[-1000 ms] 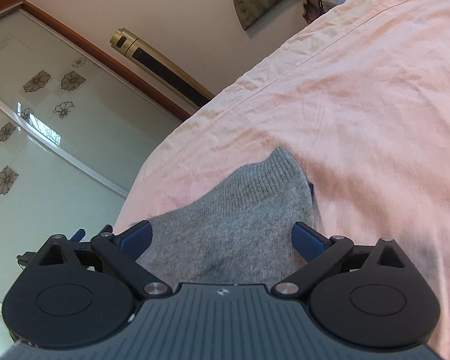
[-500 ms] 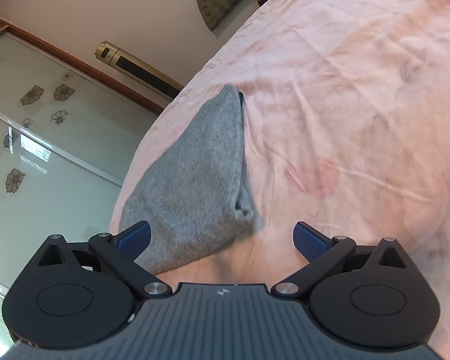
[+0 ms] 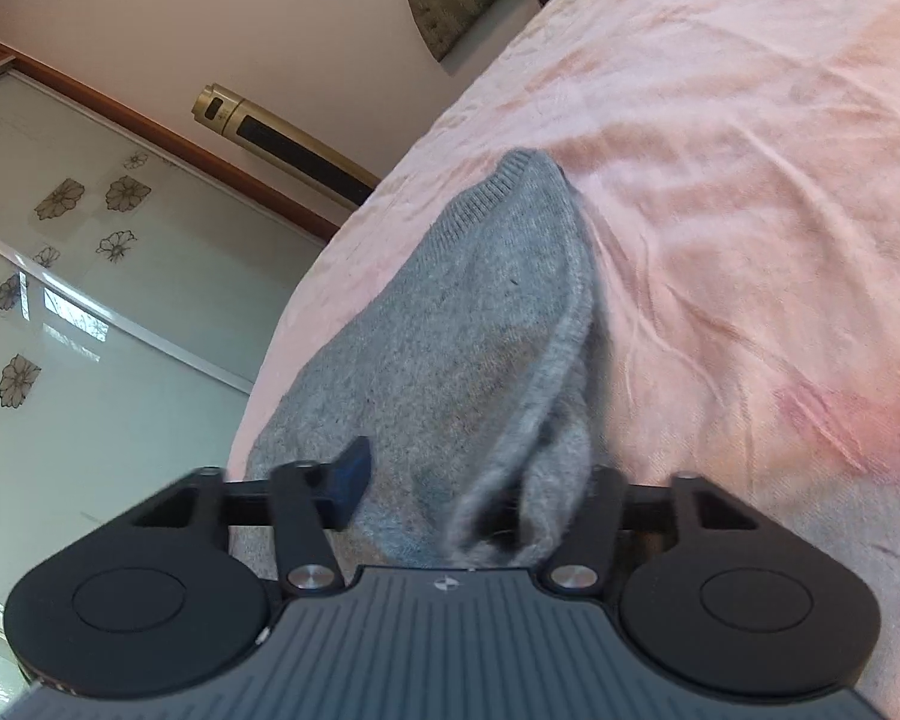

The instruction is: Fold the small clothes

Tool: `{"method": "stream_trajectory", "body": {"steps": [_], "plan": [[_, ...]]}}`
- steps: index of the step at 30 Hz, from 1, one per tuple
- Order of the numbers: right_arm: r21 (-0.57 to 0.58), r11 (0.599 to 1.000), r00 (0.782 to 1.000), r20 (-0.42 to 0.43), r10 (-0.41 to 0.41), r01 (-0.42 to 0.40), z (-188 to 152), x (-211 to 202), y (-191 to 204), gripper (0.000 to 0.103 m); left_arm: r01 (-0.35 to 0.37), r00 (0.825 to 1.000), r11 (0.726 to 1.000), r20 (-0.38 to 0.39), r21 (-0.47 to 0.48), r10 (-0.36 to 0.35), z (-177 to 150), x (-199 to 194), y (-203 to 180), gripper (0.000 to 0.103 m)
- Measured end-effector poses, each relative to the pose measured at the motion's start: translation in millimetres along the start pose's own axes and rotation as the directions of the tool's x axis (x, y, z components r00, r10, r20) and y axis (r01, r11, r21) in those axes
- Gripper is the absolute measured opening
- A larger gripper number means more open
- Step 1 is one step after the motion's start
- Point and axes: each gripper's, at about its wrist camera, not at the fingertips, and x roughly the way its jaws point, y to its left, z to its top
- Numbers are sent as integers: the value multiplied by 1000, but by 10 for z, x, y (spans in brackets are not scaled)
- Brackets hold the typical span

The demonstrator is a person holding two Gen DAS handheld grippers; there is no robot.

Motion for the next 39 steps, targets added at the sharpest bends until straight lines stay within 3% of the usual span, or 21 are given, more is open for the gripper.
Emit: {"method": "stream_trajectory", "body": {"steps": [1, 3, 7, 13, 16, 19, 20, 21, 22, 23, 24, 25, 28, 30, 32, 34, 35, 36, 37, 38, 39], "plan": [[2, 1000, 1000, -2, -2, 2, -8, 6, -42, 13, 2, 1000, 1000, -10, 11, -2, 10, 7, -10, 7], [-33, 999, 1000, 20, 4, -3, -35, -30, -8, 13, -1, 1000, 998, -10, 58, 1, 26, -66, -66, 5], [-82, 995, 997, 49, 64, -60, -25, -245, 156, 12, 93, 996, 990, -17, 107, -92, 117, -393, -142, 4], [-131, 988, 996, -1, 85, -84, -196, -815, 189, 11, 173, 983, 977, -79, 122, -164, -51, -951, 111, 4], [-86, 994, 997, -52, 60, -64, -421, -1070, -39, 11, 125, 982, 971, -165, 202, -93, -314, -952, 306, 6], [-54, 999, 995, -98, -15, 10, -568, -1192, -258, 24, 81, 987, 972, -155, 219, -47, -293, -1042, 489, 10], [-49, 999, 997, -82, -15, 11, -539, -1254, -296, 31, 72, 991, 974, -129, 214, -44, -207, -1102, 503, 15], [-42, 999, 999, -44, -9, 7, -475, -1335, -318, 36, 56, 995, 974, -88, 219, -37, -121, -1160, 492, 27], [-48, 999, 1000, 4, -15, 15, -378, -1398, -306, 52, 29, 999, 970, -32, 239, -22, -36, -1202, 446, 35], [-64, 998, 999, 44, -24, 27, -279, -1432, -273, 66, -8, 999, 964, 33, 265, 0, 35, -1232, 374, 60], [-95, 995, 997, 74, -28, 35, -155, -1429, -220, 70, -46, 996, 955, 91, 292, 20, 88, -1224, 285, 81], [-127, 991, 996, 88, -24, 35, 5, -1363, -160, 71, -70, 991, 941, 129, 332, 28, 112, -1191, 173, 82], [-192, 981, 997, 77, -21, 36, 395, -1009, -23, 71, -119, 988, 862, 140, 492, 56, 43, -899, -134, 82], [-235, 968, 995, 78, -69, 85, 582, -711, 46, 71, -200, 980, 813, 114, 546, 164, -62, -606, -260, 74], [-278, 951, 991, 56, -121, 132, 736, -358, 98, 71, -175, 982, 807, 41, 564, 184, -154, -439, -250, 66], [-303, 937, 984, 37, -172, 175, 810, -64, 143, 71, -185, 979, 785, 44, 591, 198, -244, -366, -248, 61], [-317, 933, 984, 12, -178, 173, 812, 48, 152, 70, -180, 981, 768, 59, 615, 183, -281, -376, -265, 34], [-334, 927, 983, -15, -184, 168, 793, 156, 159, 65, -179, 982, 761, 62, 624, 180, -300, -403, -270, 11], [-358, 919, 981, -37, -192, 166, 749, 247, 165, 32, -188, 980, 761, 64, 620, 190, -290, -430, -262, 11], [-381, 907, 977, -41, -211, 180, 715, 289, 189, 13, -196, 979, 764, 76, 615, 191, -273, -480, -241, 10], [-408, 895, 978, -17, -206, 182, 677, 267, 223, 13, -200, 978, 760, 75, 619, 196, -262, -502, -215, 10]]}}
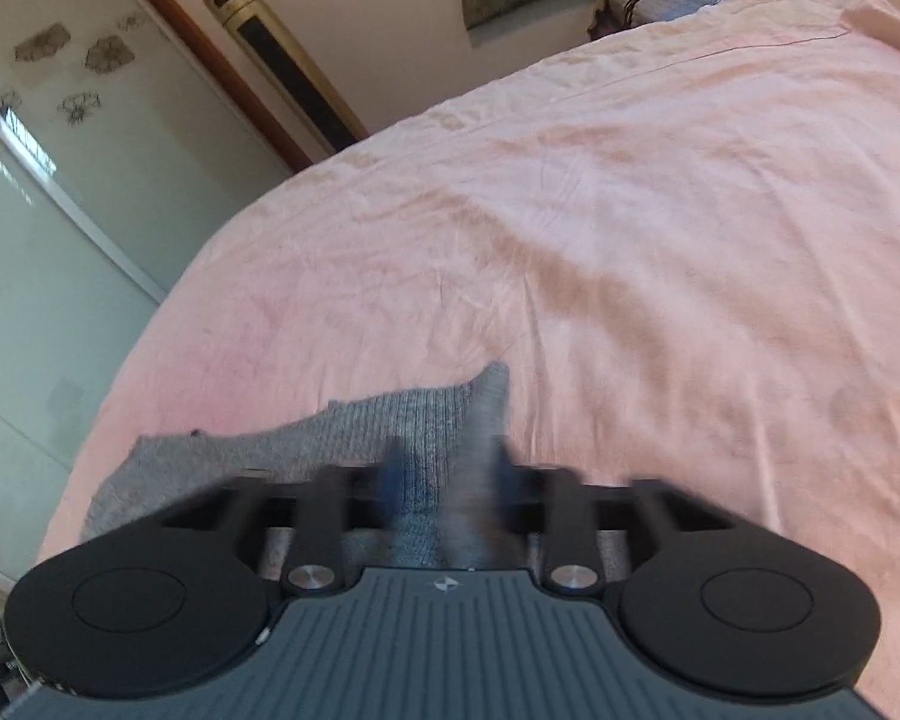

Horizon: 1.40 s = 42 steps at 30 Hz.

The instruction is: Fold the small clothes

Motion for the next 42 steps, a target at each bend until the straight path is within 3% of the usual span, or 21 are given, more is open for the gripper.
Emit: {"method": "stream_trajectory", "body": {"steps": [4, 6, 7, 8, 10, 11, 12, 14, 16, 19, 20, 21, 24, 28, 30, 31, 33, 35, 38, 39, 42], "plan": [[69, 997, 998, 62, -21, 16, -86, -70, -182, 12, -27, 1000, 999, 13, 37, 27, -90, -59, -13, 10], [96, 995, 995, 94, -22, 13, -121, -160, -206, 24, -25, 999, 999, 35, 20, 24, -40, -191, -32, 15], [101, 994, 992, 117, -44, 33, -132, -251, -179, 40, -22, 998, 1000, 51, 3, 22, 6, -254, -34, 19], [92, 995, 987, 151, -59, 46, -143, -357, -121, 55, -17, 997, 1000, 77, -8, 18, 54, -311, -52, 31], [33, 999, 973, 229, -32, 25, -161, -580, 59, 60, 18, 983, 1000, 182, -18, -15, 219, -382, -144, 59], [18, 1000, 972, 237, -1, -3, -160, -627, 137, 62, 38, 972, 999, 231, -8, -35, 311, -365, -236, 80], [16, 999, 974, 226, 28, -33, -134, -618, 217, 65, 52, 964, 999, 262, 13, -54, 392, -308, -339, 85], [9, 998, 981, 185, 58, -61, -104, -491, 368, 75, 80, 965, 994, 242, 80, -97, 552, -25, -548, 85], [-21, 999, 986, 165, 33, -30, -96, -268, 497, 76, 67, 985, 993, 154, 100, -82, 685, 397, -713, 85], [4, 997, 992, 104, -76, 76, -137, 85, 470, 76, -5, 999, 990, 43, 141, -1, 738, 930, -772, 84], [-12, 997, 988, 136, -77, 79, -178, 105, 457, 76, -11, 1000, 991, -1, 133, 11, 717, 1060, -710, 86], [-46, 995, 984, 157, -79, 87, -215, 109, 444, 77, 21, 1000, 995, 7, 98, -22, 690, 1069, -594, 86], [-162, 970, 974, 169, -153, 181, -264, 145, 445, 77, 40, 999, 993, 8, 113, -41, 656, 1086, -500, 89], [-197, 965, 979, 143, -144, 171, -207, 205, 454, 87, -25, 1000, 994, 21, 107, 23, 642, 1002, -554, 91], [-244, 939, 967, 137, -214, 243, -229, 201, 597, 87, -59, 997, 994, 51, 93, 54, 577, 768, -577, 90], [-250, 930, 960, 140, -241, 270, -265, 140, 681, 86, -22, 998, 996, 68, 91, 15, 524, 618, -575, 90], [-265, 943, 974, 152, -167, 203, -406, -79, 829, 87, 36, 996, 991, 75, 125, -46, 397, 426, -594, 90], [-291, 946, 985, 140, -104, 142, -558, -209, 926, 99, 33, 998, 987, 48, 160, -41, 279, 405, -610, 90], [-356, 911, 977, 113, -178, 207, -757, -141, 928, 102, 43, 995, 988, 80, 150, -55, 126, 453, -474, 92], [-379, 896, 972, 144, -188, 229, -825, -152, 890, 103, 59, 993, 989, 89, 134, -71, 99, 455, -421, 92], [-291, 935, 975, 153, -164, 203, -745, -210, 730, 103, 52, 996, 993, 72, 109, -60, 151, 499, -399, 95]]}}
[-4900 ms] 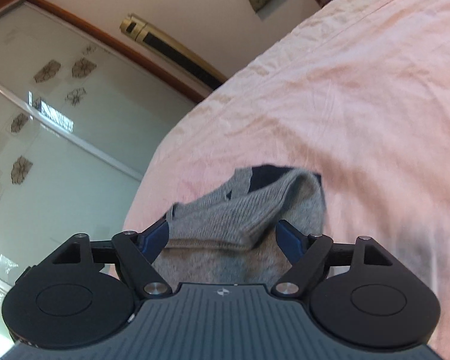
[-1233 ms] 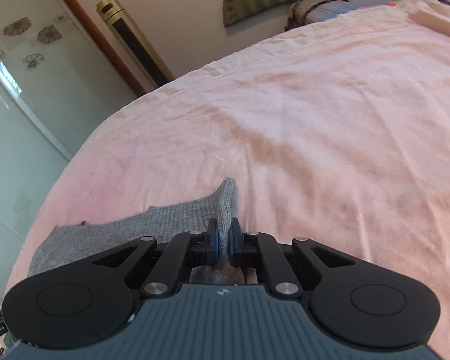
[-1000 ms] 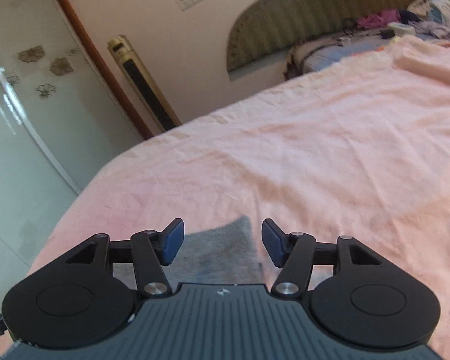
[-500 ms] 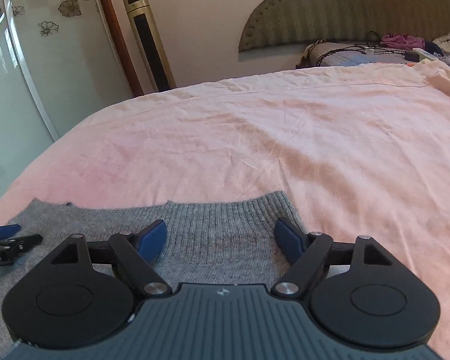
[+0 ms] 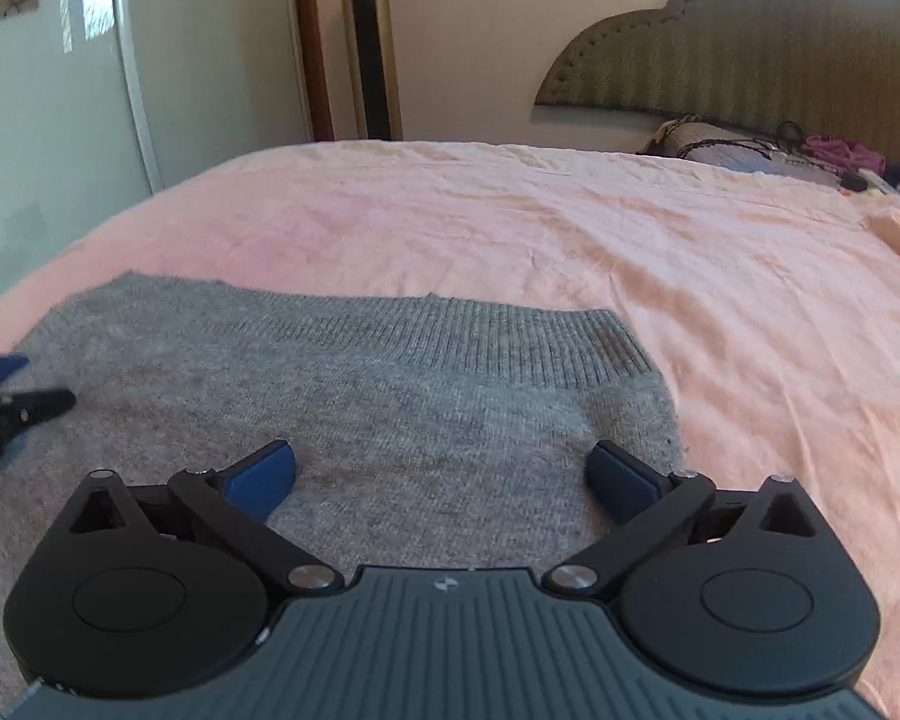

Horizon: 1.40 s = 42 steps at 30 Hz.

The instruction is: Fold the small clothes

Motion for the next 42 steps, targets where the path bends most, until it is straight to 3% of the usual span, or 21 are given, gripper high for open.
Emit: {"method": "stream_trajectory", "body": {"steps": [3, 5, 6, 8, 11, 12, 14, 17, 18, 20, 22, 24, 26, 31, 34, 36, 38, 40, 42], "plan": [[14, 1000, 1000, -5, -25, 25, 37, 1, 0, 103, -84, 996, 995, 30, 45, 82, -14, -161, -133, 94], [-1, 998, 998, -3, -65, 65, 41, -151, 107, 98, -18, 999, 999, 39, 30, 16, -86, -394, -133, 94], [-12, 999, 999, 11, -31, 31, -1, -293, 170, 99, 19, 999, 999, 28, 27, -20, -147, -480, -134, 94], [-59, 997, 998, 20, 57, -56, -110, -500, 302, 103, 19, 1000, 998, -11, 52, -19, -292, -541, -166, 94], [-156, 988, 997, -78, 9, -22, -317, -442, 421, 103, 15, 1000, 995, -13, 95, -14, -401, -594, -161, 95], [-222, 975, 999, -39, -16, 7, -413, -457, 439, 103, 3, 1000, 995, -25, 104, -1, -388, -628, -157, 95], [-183, 983, 999, -42, 5, -12, -415, -497, 343, 103, -21, 1000, 993, -17, 118, 23, -370, -768, -150, 94], [-143, 989, 996, -68, -51, 41, -323, -621, 364, 103, 37, 999, 992, 18, 124, -39, -385, -991, -160, 94], [-135, 991, 998, -59, -23, 15, -324, -697, 406, 103, 56, 998, 991, 9, 121, -57, -395, -1016, -195, 94], [-152, 987, 998, -50, 36, -43, -358, -776, 526, 103, 82, 996, 989, -31, 119, -79, -442, -974, -279, 94], [-196, 979, 996, -84, 41, -57, -435, -746, 670, 103, 85, 992, 990, -100, 117, -73, -531, -861, -326, 94], [-241, 969, 994, -104, 22, -46, -575, -682, 695, 103, 93, 994, 988, -65, 120, -85, -630, -854, -299, 94], [-224, 971, 996, -58, 65, -76, -654, -716, 607, 103, 95, 993, 989, -74, 117, -87, -620, -869, -261, 95], [-225, 972, 995, -87, 41, -60, -601, -888, 604, 103, 84, 992, 990, -98, 115, -73, -697, -1028, -186, 95], [-235, 969, 990, -131, 49, -79, -737, -935, 580, 103, 86, 995, 992, -67, 96, -80, -770, -1052, -142, 95], [-214, 971, 992, -90, 89, -106, -826, -979, 496, 103, 76, 996, 996, -46, 36, -75, -758, -1107, -108, 94], [-207, 973, 991, -103, 81, -101, -791, -993, 501, 103, 74, 997, 993, 0, -88, -75, -775, -1244, 13, 94], [-201, 975, 993, -88, 76, -92, -784, -1013, 504, 103, 88, 996, 965, 25, -248, -85, -838, -1368, 177, 94], [-185, 978, 995, -45, 87, -94, -846, -1045, 449, 103, 83, 996, 933, 10, -349, -85, -900, -1420, 305, 94]]}}
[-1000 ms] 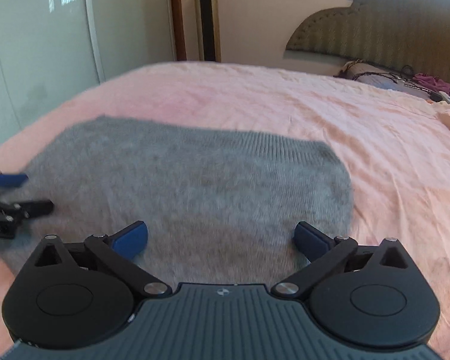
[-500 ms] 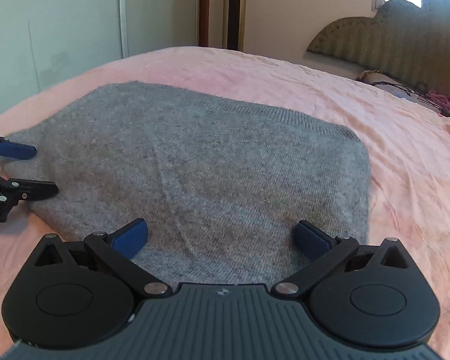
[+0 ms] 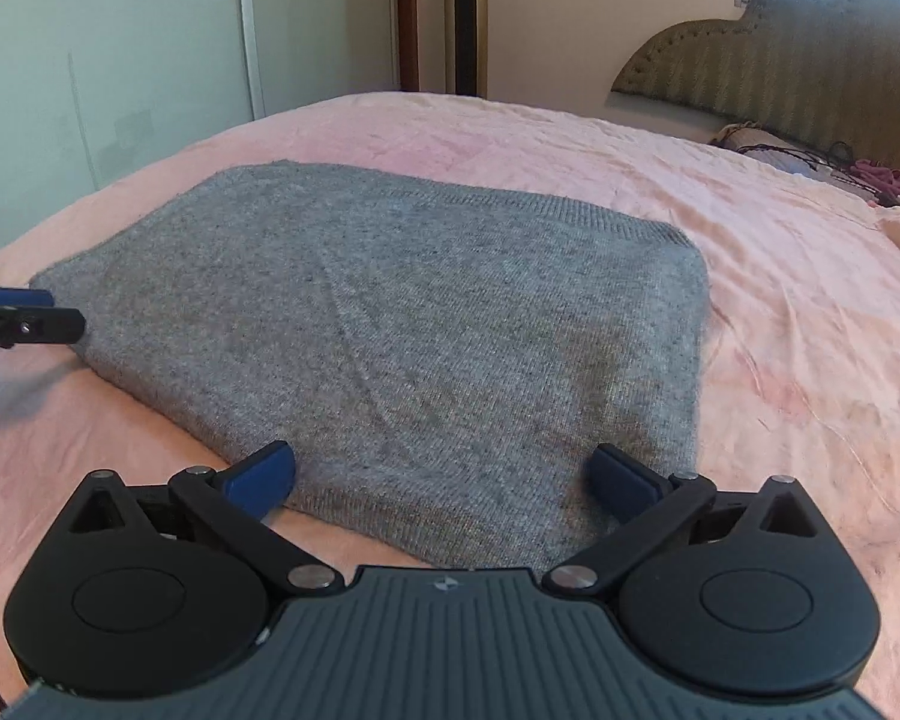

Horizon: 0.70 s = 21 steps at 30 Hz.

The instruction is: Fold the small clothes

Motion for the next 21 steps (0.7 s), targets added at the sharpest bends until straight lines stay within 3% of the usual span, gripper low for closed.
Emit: {"method": "stream_trajectory", "body": {"steps": [6, 8, 11, 13, 14, 15, 18, 21], "plan": [[14, 1000, 1000, 6, -2, 2, -30, -14, -12, 103, 7, 1000, 970, 0, -244, -7, 139, 115, 266, 94], [45, 999, 1000, 17, 2, -3, 32, -64, -7, 103, 20, 1000, 952, -9, -306, -23, 205, 204, 299, 94], [79, 997, 998, 55, 16, -20, 132, -124, -9, 103, -7, 1000, 935, 13, -355, 12, 228, 293, 271, 93], [57, 998, 999, -1, -36, 36, 135, -10, -10, 103, -44, 999, 938, 14, -344, 52, 212, 309, 215, 65], [37, 998, 998, -43, -55, 56, 98, 66, -13, 103, -81, 996, 943, -5, -324, 84, 199, 328, 200, 36], [-14, 998, 998, -16, -64, 63, 46, 58, 17, 103, -118, 993, 947, -12, -299, 120, 194, 329, 198, 20], [2, 998, 998, -15, -60, 61, 62, -39, -10, 103, -106, 994, 938, -16, -330, 107, 173, 285, 354, 11], [60, 996, 998, 20, -64, 63, 75, -143, -101, 103, -91, 996, 936, -19, -339, 90, 172, 275, 385, 12]]}}
